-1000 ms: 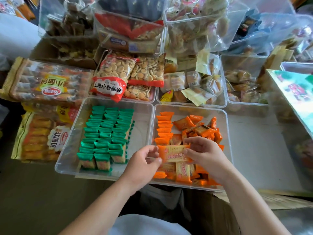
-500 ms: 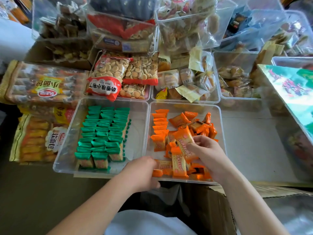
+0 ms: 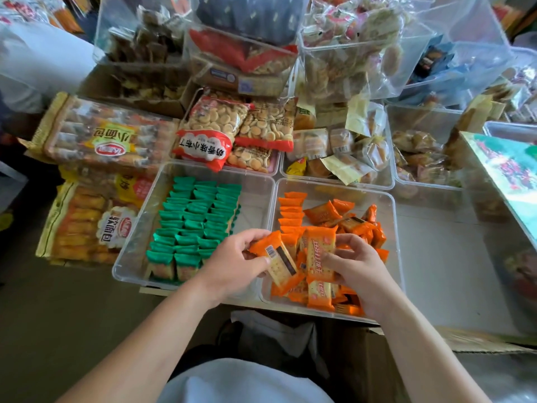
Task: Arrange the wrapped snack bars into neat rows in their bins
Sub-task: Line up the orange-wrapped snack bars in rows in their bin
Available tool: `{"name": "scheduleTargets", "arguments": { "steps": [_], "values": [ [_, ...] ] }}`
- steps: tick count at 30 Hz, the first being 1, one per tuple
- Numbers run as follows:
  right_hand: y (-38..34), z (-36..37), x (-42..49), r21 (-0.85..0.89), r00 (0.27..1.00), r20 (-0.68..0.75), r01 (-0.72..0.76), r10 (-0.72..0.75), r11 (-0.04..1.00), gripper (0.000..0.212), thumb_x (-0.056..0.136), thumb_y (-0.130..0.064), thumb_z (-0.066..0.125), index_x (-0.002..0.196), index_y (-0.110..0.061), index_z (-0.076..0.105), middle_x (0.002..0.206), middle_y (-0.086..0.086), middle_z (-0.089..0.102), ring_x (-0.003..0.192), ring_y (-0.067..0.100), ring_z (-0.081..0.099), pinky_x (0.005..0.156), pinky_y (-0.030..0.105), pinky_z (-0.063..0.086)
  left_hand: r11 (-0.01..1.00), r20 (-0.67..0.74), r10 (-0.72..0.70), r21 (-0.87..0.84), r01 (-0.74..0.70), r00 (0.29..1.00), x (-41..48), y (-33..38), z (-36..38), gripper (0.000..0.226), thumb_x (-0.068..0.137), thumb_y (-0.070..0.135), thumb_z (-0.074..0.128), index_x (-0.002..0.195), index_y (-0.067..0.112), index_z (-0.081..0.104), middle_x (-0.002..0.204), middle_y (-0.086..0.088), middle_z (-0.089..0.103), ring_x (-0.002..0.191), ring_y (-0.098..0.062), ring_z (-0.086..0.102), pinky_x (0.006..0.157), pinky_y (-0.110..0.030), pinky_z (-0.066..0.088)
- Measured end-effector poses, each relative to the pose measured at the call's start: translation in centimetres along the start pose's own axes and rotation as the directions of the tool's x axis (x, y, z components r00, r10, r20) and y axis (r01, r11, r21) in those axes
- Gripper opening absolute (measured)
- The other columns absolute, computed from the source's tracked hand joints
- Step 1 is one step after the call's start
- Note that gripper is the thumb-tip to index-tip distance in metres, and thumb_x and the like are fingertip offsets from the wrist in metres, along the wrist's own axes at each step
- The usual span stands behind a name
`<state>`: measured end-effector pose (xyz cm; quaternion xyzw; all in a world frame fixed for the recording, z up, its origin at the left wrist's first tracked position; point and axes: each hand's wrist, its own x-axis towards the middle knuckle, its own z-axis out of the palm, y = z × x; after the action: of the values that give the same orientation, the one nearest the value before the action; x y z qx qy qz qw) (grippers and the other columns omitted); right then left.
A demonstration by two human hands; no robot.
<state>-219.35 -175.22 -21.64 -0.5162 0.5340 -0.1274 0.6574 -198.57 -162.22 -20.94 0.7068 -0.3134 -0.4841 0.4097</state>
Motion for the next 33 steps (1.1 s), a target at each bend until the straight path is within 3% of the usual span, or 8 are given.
{"name": "scheduleTargets", "arguments": {
  "steps": [5, 9, 13, 16, 20, 22, 28, 33],
  "values": [
    [-0.3, 0.1, -0.6, -0.021, 1.0, -0.003, 0.003, -0.003, 1.0, 0.024, 0.094, -0.019, 0.074, 0.115, -0.021, 0.062, 0.1, 0.001, 0.08, 0.093, 0.023, 0.078, 0.09, 0.055, 0.061, 0.996, -0.061, 0.012, -0.084, -0.017, 0.998, -0.1, -0.5, 0.4, 0.031, 0.09, 0.001, 0.073, 0.111, 0.023, 0.075, 0.096, 0.005, 0.079, 0.089, -0.008, 0.074, 0.072, -0.022, 0.058],
    [-0.5, 0.4, -0.7, -0.046, 0.999, 0.035, 0.006, -0.005, 0.999, 0.021, 0.097, -0.029, 0.071, 0.115, -0.02, 0.063, 0.102, 0.0, 0.079, 0.095, 0.022, 0.077, 0.092, 0.05, 0.062, 0.996, -0.18, -0.018, -0.088, 0.002, 0.983, 0.2, -1.4, 0.7, 0.014, 0.086, 0.013, 0.079, 0.097, 0.021, 0.076, 0.088, 0.001, 0.078, 0.084, -0.016, 0.073, 0.075, -0.032, 0.061],
    [-1.2, 0.9, 0.5, -0.193, 0.997, -0.016, 0.072, -0.077, 0.978, 0.015, 0.094, -0.036, 0.074, 0.105, -0.027, 0.069, 0.101, -0.001, 0.075, 0.096, 0.016, 0.07, 0.083, 0.035, 0.06, 0.995, -0.279, -0.042, -0.099, 0.015, 0.959, 0.4, -2.1, 0.5, 0.02, 0.071, 0.03, 0.078, 0.086, 0.018, 0.07, 0.079, 0.003, 0.074, 0.075, -0.013, 0.067, 0.077, -0.04, 0.058],
    [-1.4, 1.7, 2.8, -0.2, 0.996, -0.028, 0.079, -0.086, 0.977, 0.01, 0.093, -0.026, 0.076, 0.102, -0.024, 0.07, 0.097, 0.008, 0.073, 0.081, 0.018, 0.068, 0.071, 0.037, 0.059, 0.985, -0.314, -0.069, -0.171, 0.015, 0.947, 0.5, -2.3, -0.1, 0.026, 0.068, 0.03, 0.073, 0.079, 0.011, 0.059, 0.07, 0.003, 0.062, 0.069, -0.014, 0.056, 0.069, -0.036, 0.048],
    [-1.2, 2.5, 5.0, -0.107, 0.999, 0.042, 0.006, -0.001, 0.994, 0.013, 0.095, -0.013, 0.074, 0.104, -0.008, 0.066, 0.093, 0.013, 0.073, 0.077, 0.026, 0.073, 0.077, 0.045, 0.065, 0.957, -0.253, -0.081, -0.291, 0.004, 0.964, 0.5, -2.6, -1.0, 0.024, 0.065, 0.031, 0.074, 0.072, 0.02, 0.054, 0.071, 0.0, 0.056, 0.071, -0.017, 0.052, 0.072, -0.041, 0.044],
    [-1.1, 2.6, 5.6, -0.101, 0.999, 0.053, 0.014, -0.009, 0.995, 0.02, 0.095, -0.01, 0.073, 0.112, -0.016, 0.064, 0.095, 0.01, 0.077, 0.08, 0.028, 0.076, 0.075, 0.043, 0.066, 0.947, -0.245, -0.095, -0.322, 0.012, 0.965, 0.6, -3.1, -1.2, 0.026, 0.062, 0.033, 0.075, 0.071, 0.021, 0.054, 0.071, 0.0, 0.057, 0.072, -0.019, 0.055, 0.074, -0.042, 0.047],
    [0.6, 3.7, 8.4, -0.584, 0.991, 0.08, 0.131, -0.104, 0.801, 0.027, 0.088, -0.011, 0.071, 0.106, -0.029, 0.063, 0.09, -0.001, 0.069, 0.073, 0.017, 0.067, 0.056, 0.023, 0.053, 0.923, -0.169, -0.136, -0.38, 0.063, 0.976, 1.1, -4.2, -0.2, 0.032, 0.061, 0.034, 0.086, 0.074, 0.017, 0.063, 0.074, 0.001, 0.059, 0.075, -0.016, 0.055, 0.076, -0.036, 0.048],
    [2.4, 5.6, 9.9, -0.648, 0.992, 0.023, 0.109, -0.124, 0.754, 0.025, 0.089, -0.005, 0.067, 0.107, -0.023, 0.062, 0.094, -0.002, 0.067, 0.075, 0.01, 0.063, 0.055, 0.02, 0.047, 0.98, -0.23, -0.078, -0.198, 0.032, 0.97, 1.0, -4.6, 0.6, 0.042, 0.064, 0.033, 0.097, 0.071, 0.007, 0.065, 0.075, -0.002, 0.066, 0.072, -0.012, 0.059, 0.072, -0.02, 0.048]
  ]
}}
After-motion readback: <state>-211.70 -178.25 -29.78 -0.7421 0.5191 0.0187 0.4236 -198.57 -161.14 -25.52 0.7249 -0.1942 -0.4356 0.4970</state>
